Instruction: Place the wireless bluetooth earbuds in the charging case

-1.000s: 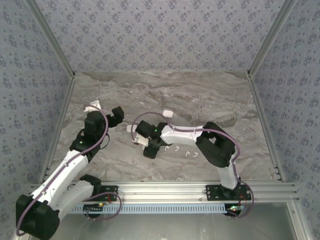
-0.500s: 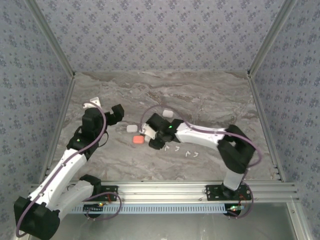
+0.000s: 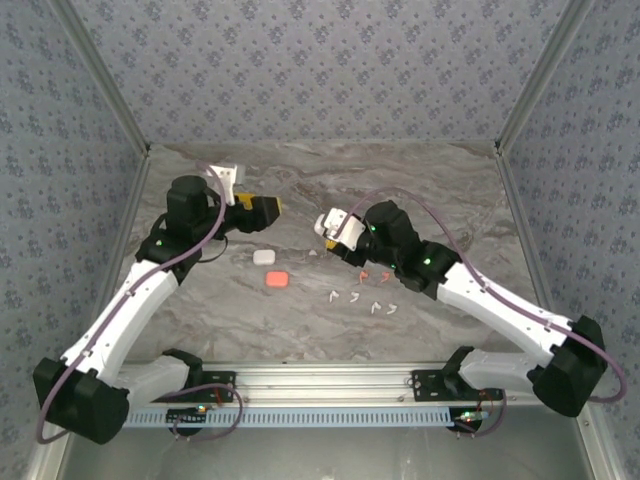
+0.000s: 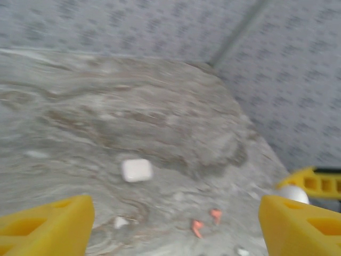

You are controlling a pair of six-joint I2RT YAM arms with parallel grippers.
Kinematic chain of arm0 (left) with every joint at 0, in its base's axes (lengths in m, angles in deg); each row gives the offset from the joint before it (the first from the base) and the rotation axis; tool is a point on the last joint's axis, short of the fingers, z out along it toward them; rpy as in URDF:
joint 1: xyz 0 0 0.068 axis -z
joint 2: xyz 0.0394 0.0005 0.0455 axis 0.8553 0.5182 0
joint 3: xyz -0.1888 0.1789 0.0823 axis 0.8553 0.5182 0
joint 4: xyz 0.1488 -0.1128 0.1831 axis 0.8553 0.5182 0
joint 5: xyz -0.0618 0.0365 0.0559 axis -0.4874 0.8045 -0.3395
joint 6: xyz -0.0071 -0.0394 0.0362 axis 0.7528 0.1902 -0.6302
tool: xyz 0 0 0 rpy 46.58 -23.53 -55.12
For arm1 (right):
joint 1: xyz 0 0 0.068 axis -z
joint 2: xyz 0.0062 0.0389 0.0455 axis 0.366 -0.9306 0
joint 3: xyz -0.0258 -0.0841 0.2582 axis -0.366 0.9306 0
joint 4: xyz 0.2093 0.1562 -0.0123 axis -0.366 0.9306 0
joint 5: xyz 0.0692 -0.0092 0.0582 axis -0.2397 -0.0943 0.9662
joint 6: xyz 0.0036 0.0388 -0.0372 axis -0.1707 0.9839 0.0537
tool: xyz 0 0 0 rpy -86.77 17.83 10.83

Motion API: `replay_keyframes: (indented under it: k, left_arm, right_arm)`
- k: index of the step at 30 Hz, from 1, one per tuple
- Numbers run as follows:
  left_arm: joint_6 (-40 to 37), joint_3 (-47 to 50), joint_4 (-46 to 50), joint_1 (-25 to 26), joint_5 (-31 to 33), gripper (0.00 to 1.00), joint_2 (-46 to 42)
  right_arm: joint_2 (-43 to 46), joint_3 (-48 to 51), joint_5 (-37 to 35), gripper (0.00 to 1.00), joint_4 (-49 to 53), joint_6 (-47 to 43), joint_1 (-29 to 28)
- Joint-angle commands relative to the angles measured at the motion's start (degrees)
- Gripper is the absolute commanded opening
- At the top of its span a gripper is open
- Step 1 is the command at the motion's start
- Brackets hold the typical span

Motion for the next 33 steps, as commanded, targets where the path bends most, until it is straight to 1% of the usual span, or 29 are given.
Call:
replay_keyframes:
  k: [1,6,8,10,14,20,26,33]
  left_arm:
    - [-0.57,-1.85,-2.46,0.23,-15.1,0.76,1.45]
    - [-0.91,-2.15,-4.56,4.05,-19.05,0.75,2.95]
    - [-1.33,-2.32,-5.27,5.95,-19.12,0.76,3.61]
    - [0.12,-1.53,-8.2,7.47,-19.19,0.76,4.43]
    - [2.45,-0.53,-12.55,9.17,-19.25,0.7,6.61]
    - [2.98,-1.0,-16.26,11.05,-20.07,0.67,9.22]
    - [2.75,-1.8,-16.35,12.6,-21.05,0.55,11.3]
    - [2.57,-1.23,-16.5,13.21,-21.18,0.43,11.42]
  right_arm:
    - [2.07,0.58,-1.28,0.43,-2.9,-6.98,0.66]
    - [2.27,-1.03,-3.54,0.44,-1.99,-12.25,0.76]
    - [1.93,-1.72,-3.44,0.44,-1.55,-13.31,0.72]
    - [1.47,-2.77,-3.4,0.44,-0.72,-13.92,0.72]
    - [1.04,-3.99,-2.64,0.44,0.87,-14.32,0.67]
    - [0.94,-4.72,-0.69,0.44,2.15,-14.23,0.33]
    - [-0.1,-5.41,-0.97,0.45,2.24,-13.73,-0.03]
    - [-0.55,-5.9,-0.83,0.45,2.5,-12.92,0.23]
